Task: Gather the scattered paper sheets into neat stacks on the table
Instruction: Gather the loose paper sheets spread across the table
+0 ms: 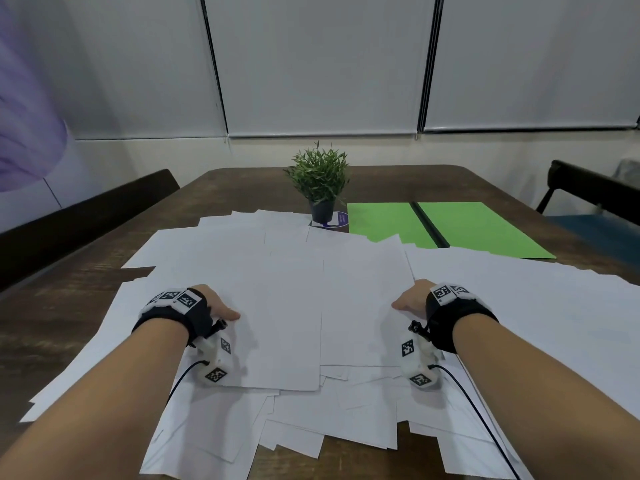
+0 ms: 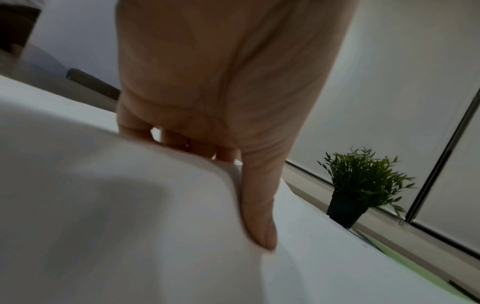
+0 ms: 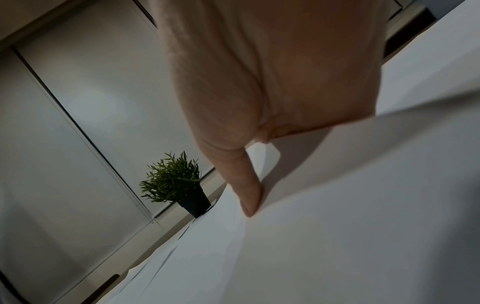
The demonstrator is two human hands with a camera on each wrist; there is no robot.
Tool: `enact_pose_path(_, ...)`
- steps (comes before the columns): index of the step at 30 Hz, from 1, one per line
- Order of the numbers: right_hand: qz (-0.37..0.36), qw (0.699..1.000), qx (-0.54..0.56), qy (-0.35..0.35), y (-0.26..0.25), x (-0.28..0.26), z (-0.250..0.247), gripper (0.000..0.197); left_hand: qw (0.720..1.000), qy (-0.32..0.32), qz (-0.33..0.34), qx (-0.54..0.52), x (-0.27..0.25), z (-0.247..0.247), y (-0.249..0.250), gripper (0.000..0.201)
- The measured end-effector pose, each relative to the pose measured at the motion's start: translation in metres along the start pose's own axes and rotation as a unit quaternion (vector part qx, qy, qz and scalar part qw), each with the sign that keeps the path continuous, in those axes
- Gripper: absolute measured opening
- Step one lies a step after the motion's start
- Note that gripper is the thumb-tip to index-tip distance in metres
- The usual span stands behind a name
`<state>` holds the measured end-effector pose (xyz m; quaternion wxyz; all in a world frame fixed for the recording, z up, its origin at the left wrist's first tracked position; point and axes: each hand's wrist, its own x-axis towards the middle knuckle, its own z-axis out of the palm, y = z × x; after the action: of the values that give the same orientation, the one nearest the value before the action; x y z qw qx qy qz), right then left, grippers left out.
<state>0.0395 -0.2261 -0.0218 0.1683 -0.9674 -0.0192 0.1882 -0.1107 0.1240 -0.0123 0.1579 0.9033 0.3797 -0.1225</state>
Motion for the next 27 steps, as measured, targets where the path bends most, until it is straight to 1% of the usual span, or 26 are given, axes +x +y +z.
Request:
enact_pose_path(2, -0.002, 1.000, -0.006, -0.003, -0.001, -0.003, 0.000, 0.067, 1.000, 0.010, 0.013, -0.009, 0.000, 0.002, -0.001, 0.064)
enact_pose_path(3, -0.002, 1.000, -0.008, -0.003, -0.001, -0.003, 0.000, 0.067, 0.999, 0.025, 0.025, -0.018, -0.002, 0.002, 0.001, 0.063)
enact_pose_path(4, -0.005, 1.000, -0.009, -0.003, -0.001, -0.003, 0.001, 0.067, 0.998, 0.044, 0.043, -0.030, -0.003, 0.002, 0.003, 0.056)
enact_pose_path(6, -0.011, 1.000, -0.018, -0.007, -0.001, -0.004, 0.001, 0.064, 0.990, 0.083, 0.083, -0.084, -0.005, 0.000, 0.007, 0.035)
enact_pose_path(7, -0.010, 1.000, -0.024, -0.009, -0.001, -0.003, 0.002, 0.062, 0.982, 0.104, 0.101, -0.121, -0.005, -0.002, 0.010, 0.028)
enact_pose_path(10, -0.010, 1.000, -0.006, -0.009, 0.001, -0.006, 0.000, 0.061, 0.946, 0.166, 0.146, -0.238, -0.006, -0.012, 0.019, 0.022)
enact_pose_path(12, -0.010, 0.999, 0.051, -0.005, 0.001, -0.008, 0.000, 0.060, 0.916, 0.195, 0.170, -0.308, -0.012, -0.021, 0.030, 0.021)
enact_pose_path(14, -0.004, 0.990, 0.138, -0.013, -0.001, -0.006, -0.001, 0.067, 0.897, 0.205, 0.193, -0.341, -0.019, -0.029, 0.044, 0.020)
enact_pose_path(15, -0.002, 0.984, 0.180, -0.019, -0.002, -0.006, -0.001, 0.071, 0.894, 0.200, 0.196, -0.348, -0.021, -0.030, 0.053, 0.020)
enact_pose_path(17, 0.002, 0.970, 0.244, -0.021, -0.006, -0.008, -0.002, 0.076, 0.899, 0.173, 0.194, -0.353, -0.023, -0.024, 0.069, 0.020)
enact_pose_path(19, 0.004, 0.961, 0.273, -0.028, -0.006, -0.009, -0.002, 0.081, 0.907, 0.148, 0.189, -0.345, -0.021, -0.010, 0.085, 0.022)
enact_pose_path(21, 0.005, 0.956, 0.292, -0.031, -0.006, -0.008, -0.002, 0.085, 0.924, 0.132, 0.180, -0.312, -0.019, 0.009, 0.101, 0.026)
enact_pose_path(23, 0.006, 0.955, 0.295, -0.036, -0.004, -0.004, -0.001, 0.089, 0.940, 0.106, 0.172, -0.274, -0.019, 0.029, 0.117, 0.030)
enact_pose_path(24, -0.001, 0.956, 0.291, -0.038, -0.003, -0.003, 0.000, 0.089, 0.949, 0.081, 0.165, -0.256, -0.021, 0.039, 0.124, 0.031)
enact_pose_path(25, -0.004, 0.962, 0.270, -0.042, -0.002, 0.000, 0.002, 0.087, 0.955, 0.056, 0.160, -0.245, -0.020, 0.048, 0.129, 0.030)
enact_pose_path(27, -0.011, 0.983, 0.182, -0.032, 0.003, 0.003, 0.005, 0.082, 0.958, 0.011, 0.153, -0.244, -0.019, 0.059, 0.134, 0.021)
